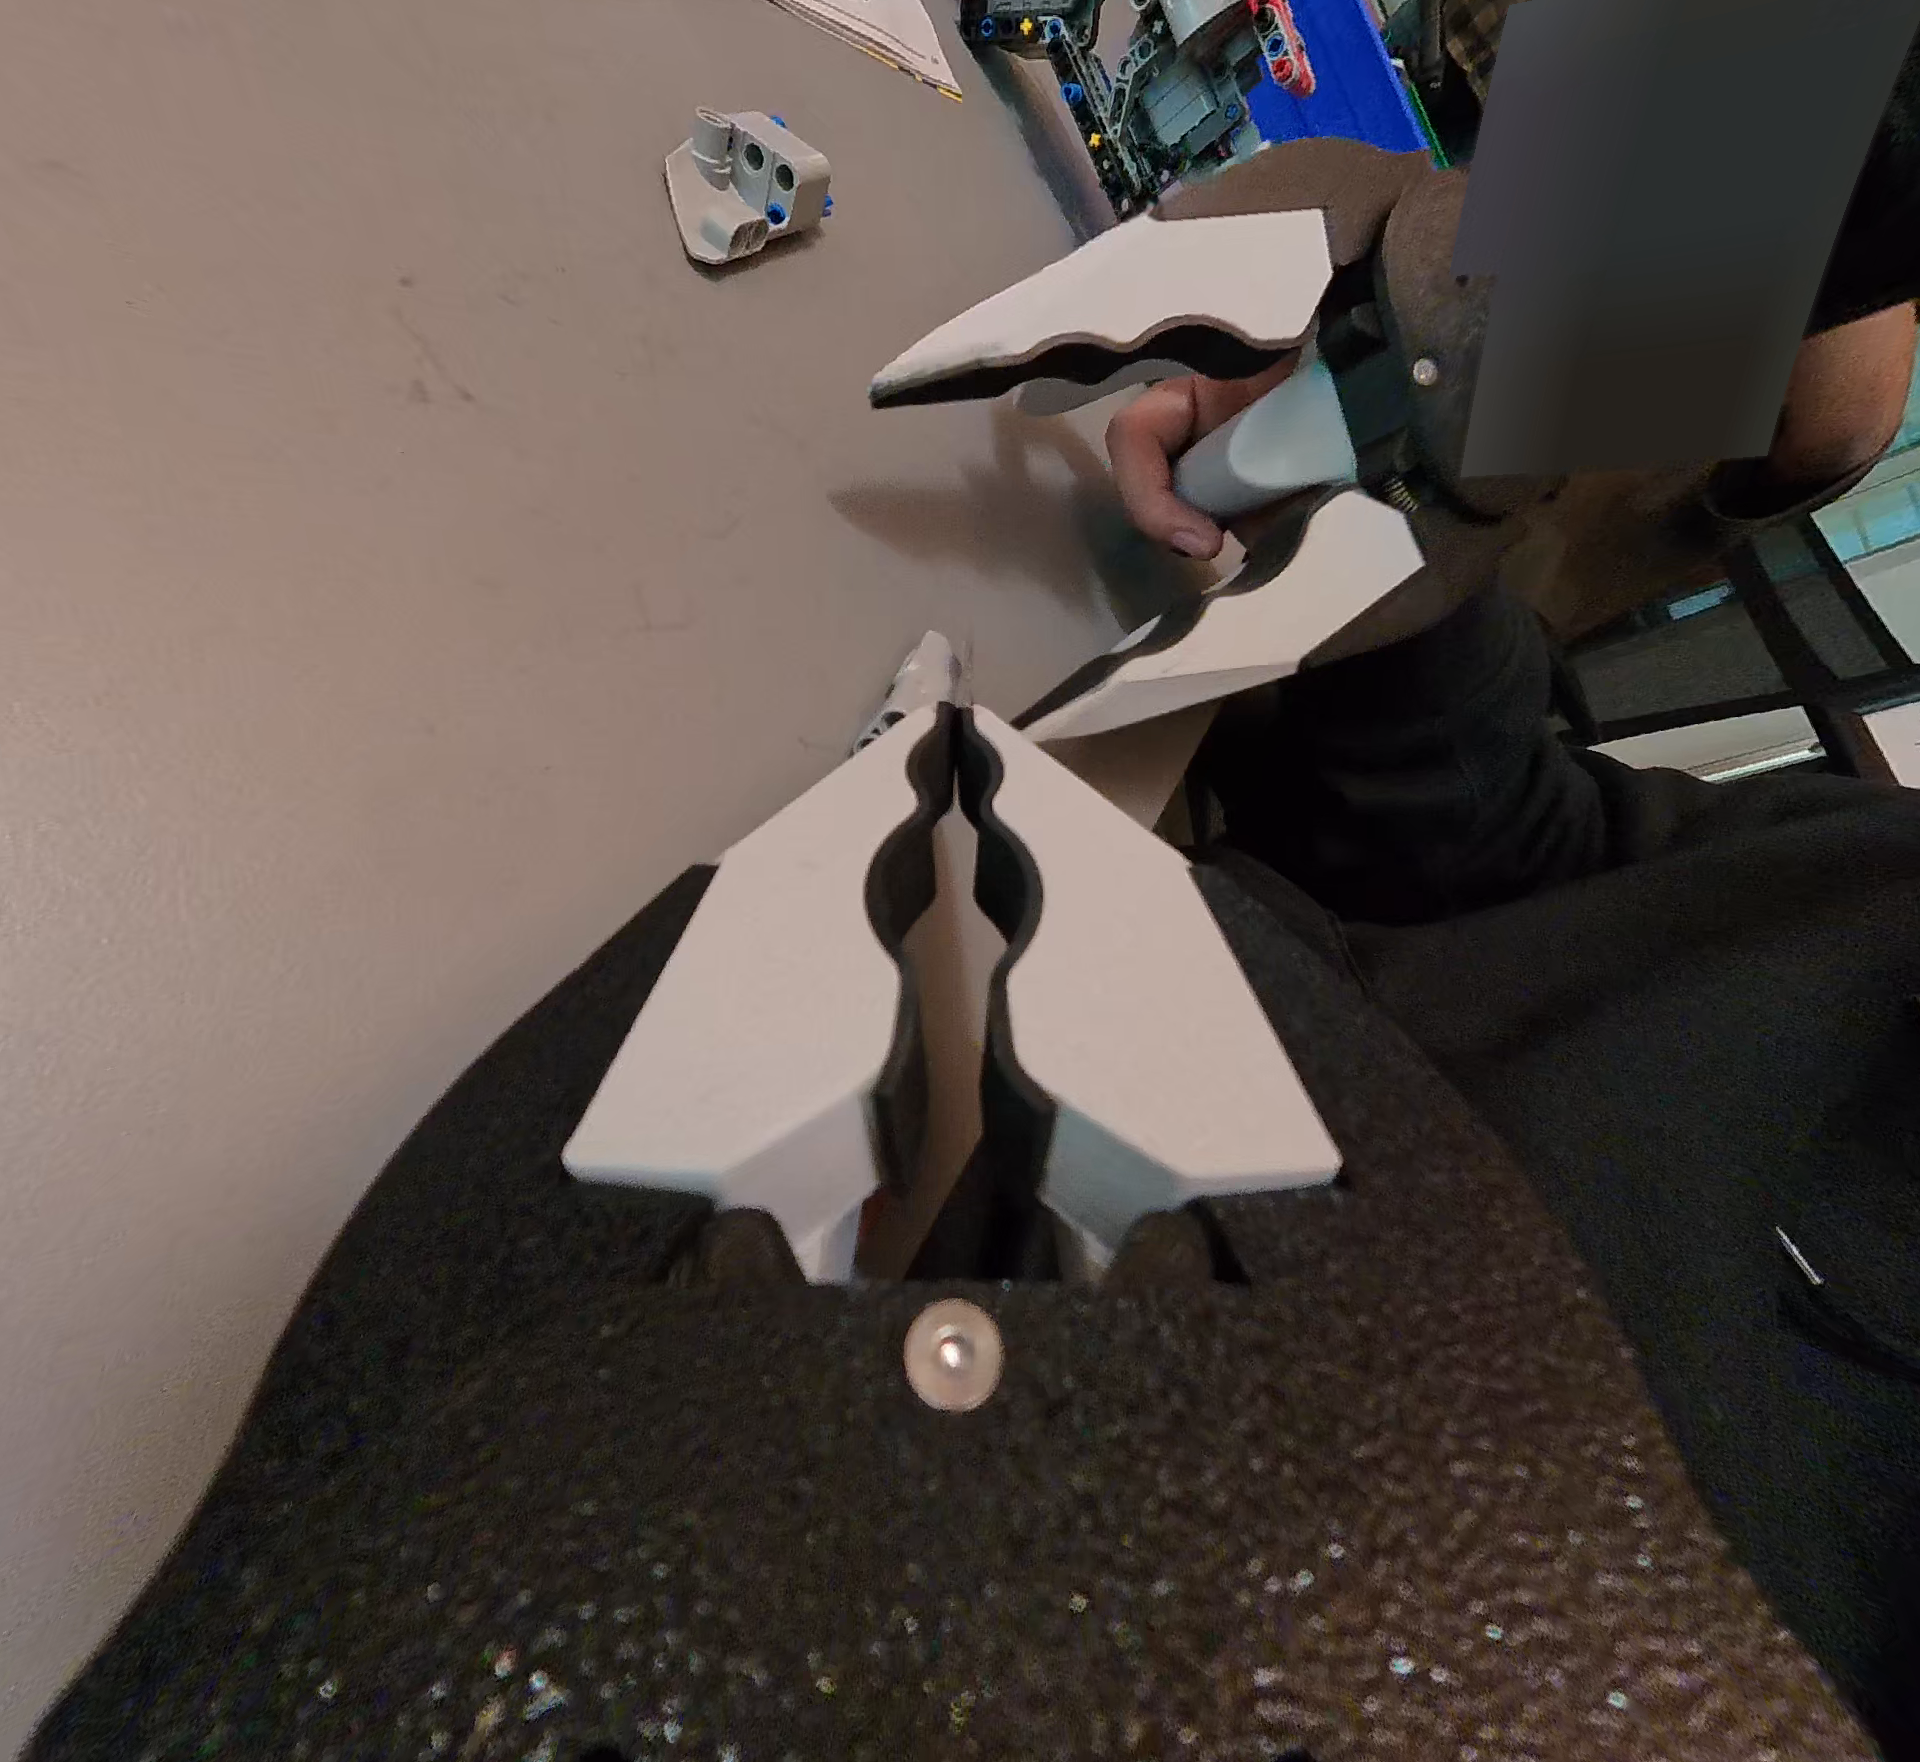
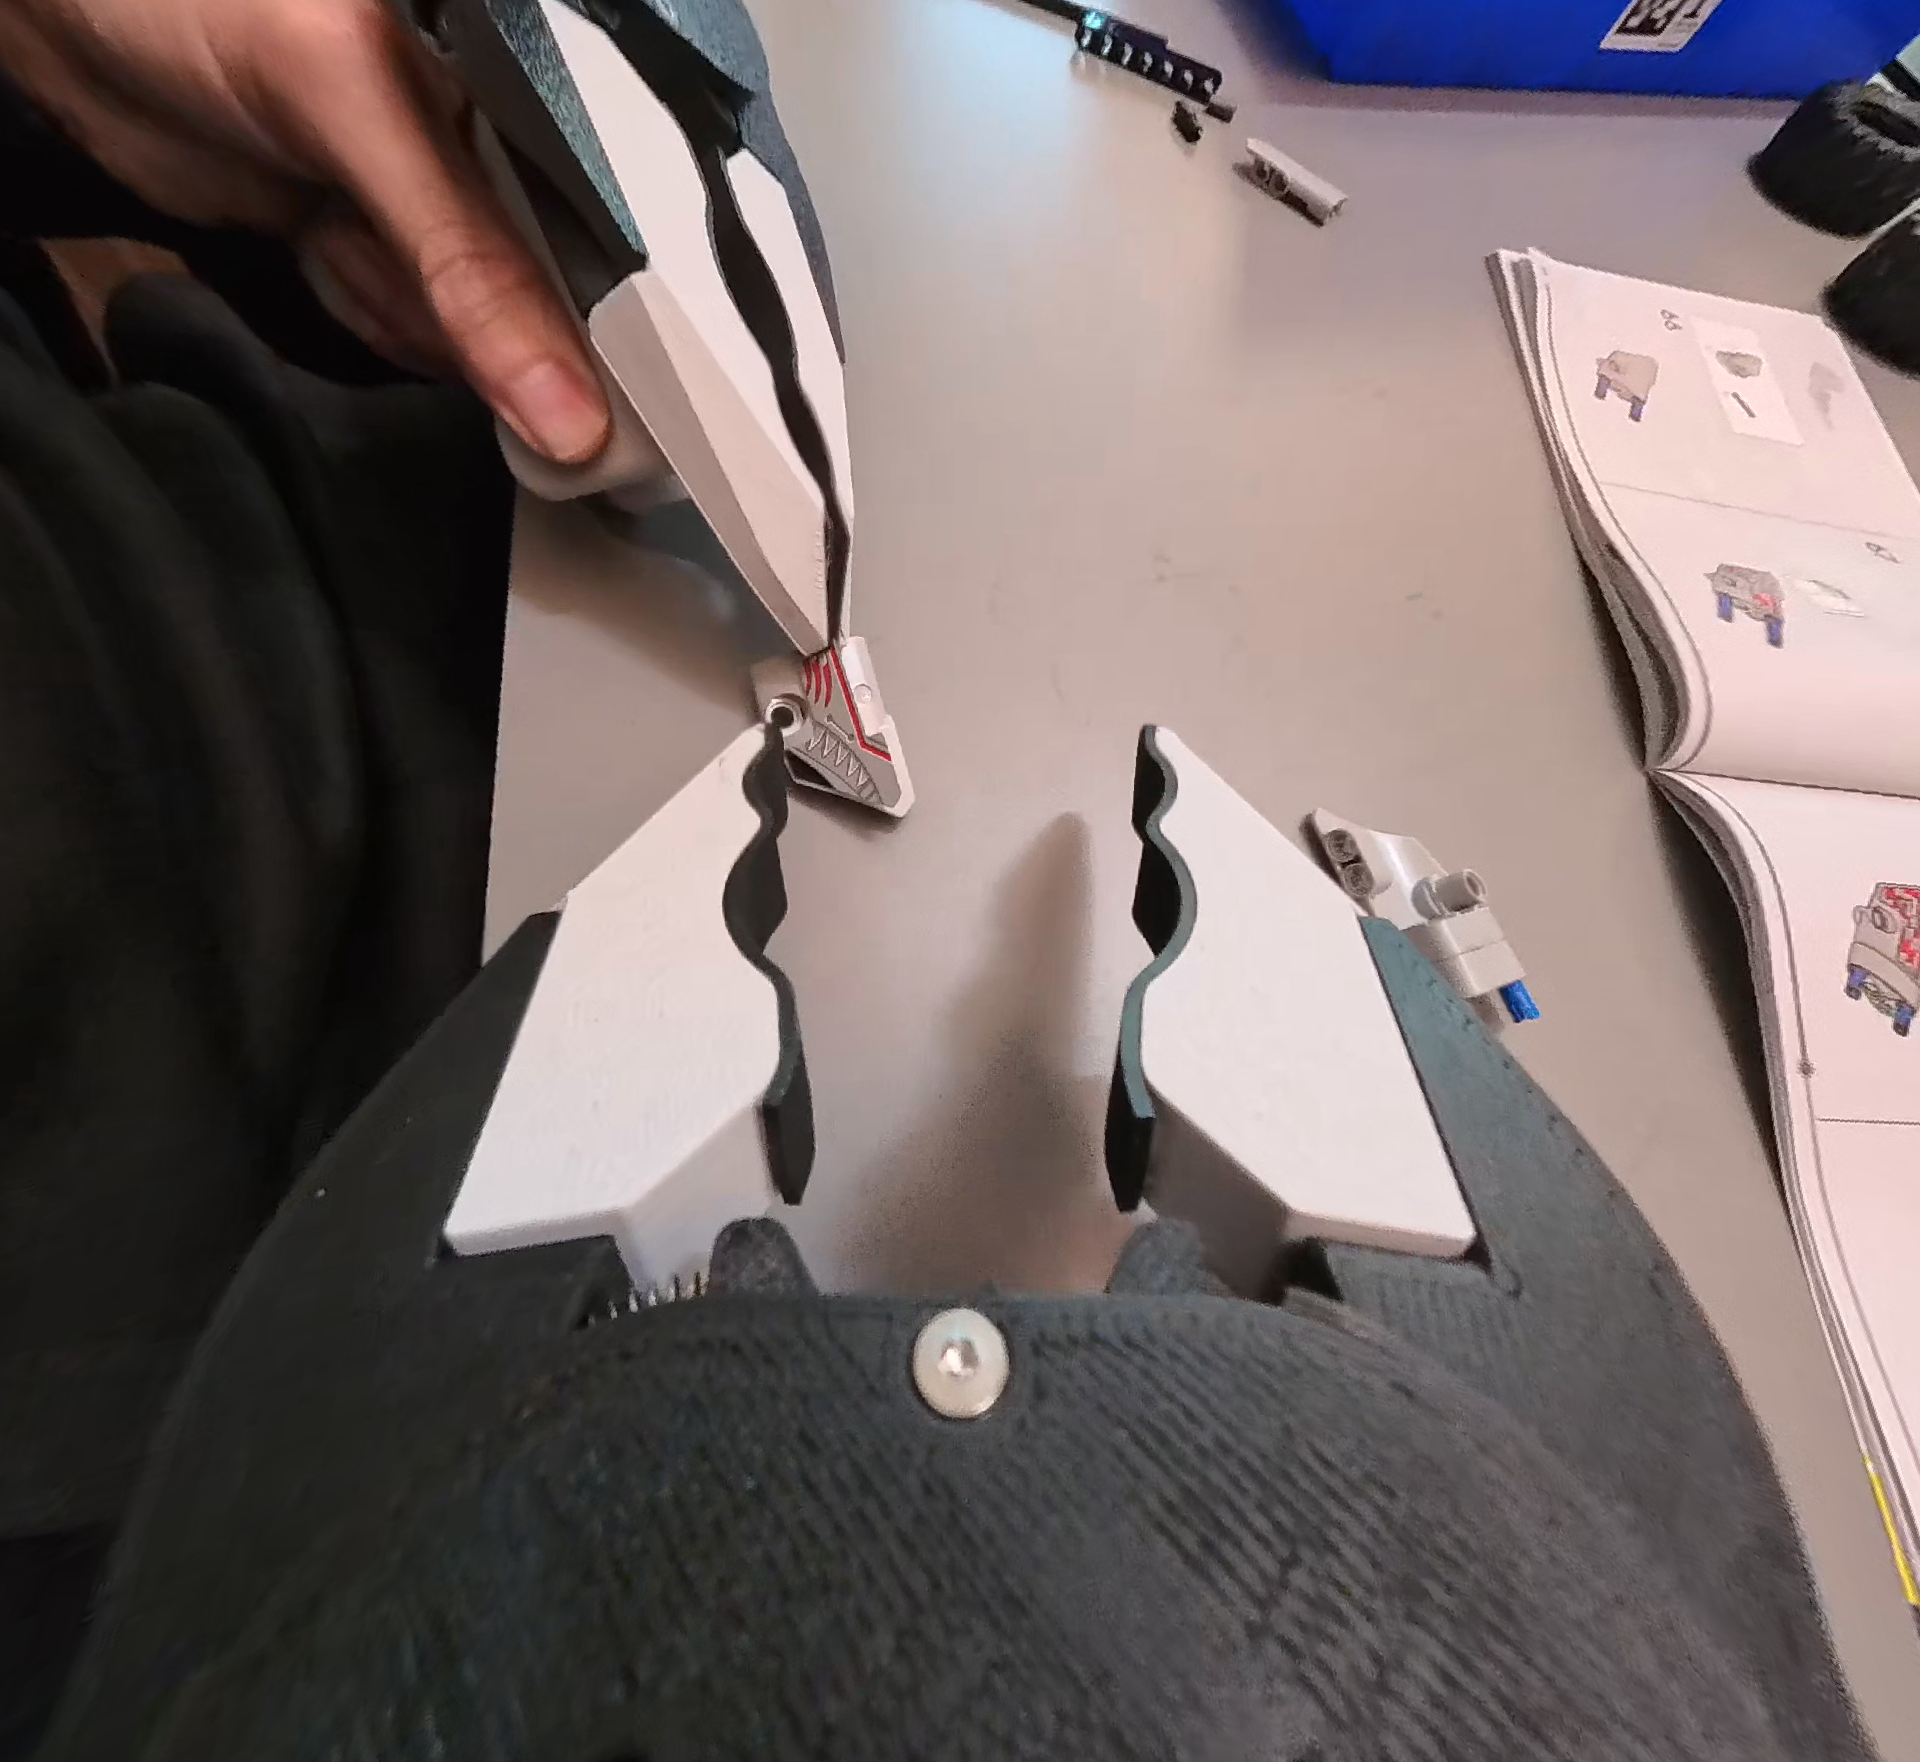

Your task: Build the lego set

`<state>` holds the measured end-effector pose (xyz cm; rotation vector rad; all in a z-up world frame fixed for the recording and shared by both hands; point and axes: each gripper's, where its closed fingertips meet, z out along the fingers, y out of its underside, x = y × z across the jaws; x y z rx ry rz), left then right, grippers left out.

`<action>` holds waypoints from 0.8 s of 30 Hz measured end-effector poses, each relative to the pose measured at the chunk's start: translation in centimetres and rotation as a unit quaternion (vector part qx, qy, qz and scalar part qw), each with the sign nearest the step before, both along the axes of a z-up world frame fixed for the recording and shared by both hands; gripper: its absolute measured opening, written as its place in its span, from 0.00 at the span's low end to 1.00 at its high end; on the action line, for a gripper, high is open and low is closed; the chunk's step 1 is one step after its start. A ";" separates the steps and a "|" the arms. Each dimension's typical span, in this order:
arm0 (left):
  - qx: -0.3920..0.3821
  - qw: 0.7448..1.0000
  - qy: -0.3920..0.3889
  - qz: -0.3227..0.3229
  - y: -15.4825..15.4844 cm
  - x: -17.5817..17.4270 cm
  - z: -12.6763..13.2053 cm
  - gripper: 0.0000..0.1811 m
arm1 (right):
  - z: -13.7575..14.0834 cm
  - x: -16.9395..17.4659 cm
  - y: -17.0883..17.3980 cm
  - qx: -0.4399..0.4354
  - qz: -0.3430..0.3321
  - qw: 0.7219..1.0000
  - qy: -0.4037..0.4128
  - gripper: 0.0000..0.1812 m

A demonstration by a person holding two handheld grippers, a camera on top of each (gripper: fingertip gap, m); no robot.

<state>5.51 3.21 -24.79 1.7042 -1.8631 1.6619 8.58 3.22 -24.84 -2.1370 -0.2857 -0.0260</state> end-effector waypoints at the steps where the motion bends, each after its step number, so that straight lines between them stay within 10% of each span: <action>1: -0.001 1.000 0.000 0.000 0.0 0.0 0.0 0.00 | -0.2 0.0 0.0 -0.005 0.001 1.000 -0.005 0.36; 24: -0.008 1.000 0.005 0.008 0.1 0.1 0.0 0.00 | 0.4 1.9 -0.7 0.007 -0.039 0.999 0.021 0.27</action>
